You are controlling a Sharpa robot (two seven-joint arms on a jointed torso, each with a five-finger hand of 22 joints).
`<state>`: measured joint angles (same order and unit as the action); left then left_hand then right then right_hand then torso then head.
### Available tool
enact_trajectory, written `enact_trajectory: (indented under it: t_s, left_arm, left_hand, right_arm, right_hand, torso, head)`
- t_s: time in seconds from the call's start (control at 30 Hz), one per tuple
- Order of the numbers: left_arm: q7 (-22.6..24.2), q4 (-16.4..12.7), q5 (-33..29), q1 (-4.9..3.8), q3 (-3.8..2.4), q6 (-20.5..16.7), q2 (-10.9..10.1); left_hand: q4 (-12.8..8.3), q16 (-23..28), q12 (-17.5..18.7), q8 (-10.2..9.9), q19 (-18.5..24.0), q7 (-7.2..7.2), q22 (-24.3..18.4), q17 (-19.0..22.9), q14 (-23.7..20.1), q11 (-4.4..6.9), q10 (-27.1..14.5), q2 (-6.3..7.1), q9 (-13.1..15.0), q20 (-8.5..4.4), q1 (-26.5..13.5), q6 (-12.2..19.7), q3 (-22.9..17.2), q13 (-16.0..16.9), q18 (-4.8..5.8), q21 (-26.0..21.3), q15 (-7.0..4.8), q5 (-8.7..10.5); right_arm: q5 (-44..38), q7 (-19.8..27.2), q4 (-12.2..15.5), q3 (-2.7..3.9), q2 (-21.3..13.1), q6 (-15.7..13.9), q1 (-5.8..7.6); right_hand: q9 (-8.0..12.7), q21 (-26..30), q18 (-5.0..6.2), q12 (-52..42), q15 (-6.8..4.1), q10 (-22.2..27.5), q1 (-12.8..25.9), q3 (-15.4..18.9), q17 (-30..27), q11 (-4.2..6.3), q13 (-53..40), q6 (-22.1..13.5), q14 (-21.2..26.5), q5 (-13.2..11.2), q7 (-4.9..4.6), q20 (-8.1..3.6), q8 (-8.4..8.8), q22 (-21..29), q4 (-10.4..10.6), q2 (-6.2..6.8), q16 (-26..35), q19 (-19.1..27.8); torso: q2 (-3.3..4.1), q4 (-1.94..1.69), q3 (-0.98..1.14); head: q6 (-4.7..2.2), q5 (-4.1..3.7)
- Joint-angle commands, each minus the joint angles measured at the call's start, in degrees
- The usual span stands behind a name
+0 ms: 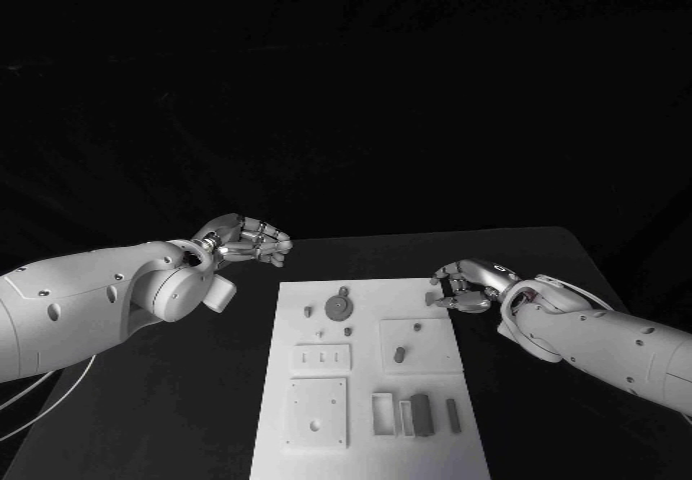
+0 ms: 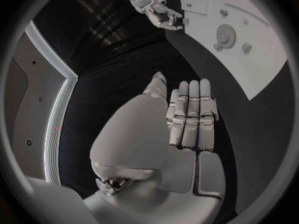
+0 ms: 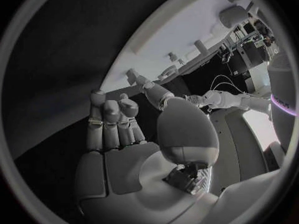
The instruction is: Assemble the parts on the task board
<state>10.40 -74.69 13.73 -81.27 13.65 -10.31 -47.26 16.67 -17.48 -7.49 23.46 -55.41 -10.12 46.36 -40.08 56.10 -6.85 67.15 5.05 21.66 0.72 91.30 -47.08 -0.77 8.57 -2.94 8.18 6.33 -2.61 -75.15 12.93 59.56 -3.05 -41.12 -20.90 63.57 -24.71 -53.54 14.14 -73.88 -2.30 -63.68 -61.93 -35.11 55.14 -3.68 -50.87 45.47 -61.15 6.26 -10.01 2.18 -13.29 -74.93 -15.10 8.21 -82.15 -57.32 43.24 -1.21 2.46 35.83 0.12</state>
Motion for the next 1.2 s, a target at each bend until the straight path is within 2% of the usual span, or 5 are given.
enact_trajectory:
  t_s: [0.03,0.63,0.9,1.2]
  left_arm:
    - [0.3,-0.1,0.2,-0.01,-0.04,1.0,0.1]
    - [0.3,-0.1,0.3,0.0,-0.04,1.1,0.2]
    - [0.4,-0.4,0.7,-0.01,-0.04,1.1,0.1]
    - [0.3,-0.4,0.7,-0.02,-0.04,1.0,0.0]
  left_hand:
    - [0.0,0.2,0.3,-0.2,-0.3,-0.1,0.1,-0.1,0.3,-0.26,-0.3,0.33,-0.1,-0.06,0.5,0.1,0.4,0.0,-1.11,-0.1,0.04,-0.2]
    - [0.0,0.3,0.4,-0.3,-0.3,-0.12,0.1,-0.1,0.3,-0.28,-0.3,0.29,-0.1,-0.04,0.5,0.1,0.4,0.0,-1.1,-0.2,0.06,-0.2]
    - [0.0,0.3,0.4,-0.3,-0.3,-0.12,0.1,-0.2,0.3,-0.28,-0.3,0.26,-0.1,-0.04,0.5,0.1,0.5,0.0,-1.1,-0.2,0.06,-0.2]
    - [0.0,0.3,0.4,-0.3,-0.3,-0.12,0.1,-0.2,0.3,-0.28,-0.3,0.25,-0.1,-0.03,0.5,0.1,0.5,0.0,-1.09,-0.2,0.07,-0.2]
  right_arm:
    - [-0.7,1.0,-0.2,-0.02,0.3,0.9,-0.36]
    - [-0.9,1.1,-2.4,-0.01,2.2,0.2,-1.34]
    - [-0.9,1.0,-2.8,-0.01,2.7,0.6,-1.38]
    - [-1.0,0.6,-3.3,0.0,3.2,0.7,-1.38]
  right_hand:
    - [0.1,0.2,0.86,0.1,-0.05,0.4,-0.4,0.1,-0.1,-0.06,0.0,-0.2,0.3,0.2,-0.26,0.18,0.12,-0.4,-0.1,-0.23,0.0,0.1]
    - [0.1,0.1,0.86,0.0,0.12,0.4,-0.4,0.2,0.0,-0.21,-0.1,0.0,0.3,0.5,-0.39,0.21,-0.02,-0.5,-0.1,-0.53,-0.2,0.1]
    - [-0.1,0.1,0.86,-0.2,0.13,0.4,-0.4,0.2,-0.1,-0.19,-0.1,0.7,0.3,0.7,-0.36,0.21,-0.45,-0.5,-0.1,-1.05,-0.3,0.0]
    - [-0.3,0.1,0.86,-0.3,0.01,0.4,-0.3,0.2,-0.1,-0.03,-0.1,1.5,0.3,0.7,-0.18,0.23,-0.91,-0.6,0.0,-1.47,-0.4,0.1]
  torso:
    - [0.06,0.01,0.03]
    - [0.12,-0.05,0.01]
    - [0.15,0.03,-0.05]
    - [0.05,0.06,-0.01]
  head:
    - [0.22,0.23]
    - [0.08,0.33]
    - [0.5,0.38]
    - [0.68,0.65]
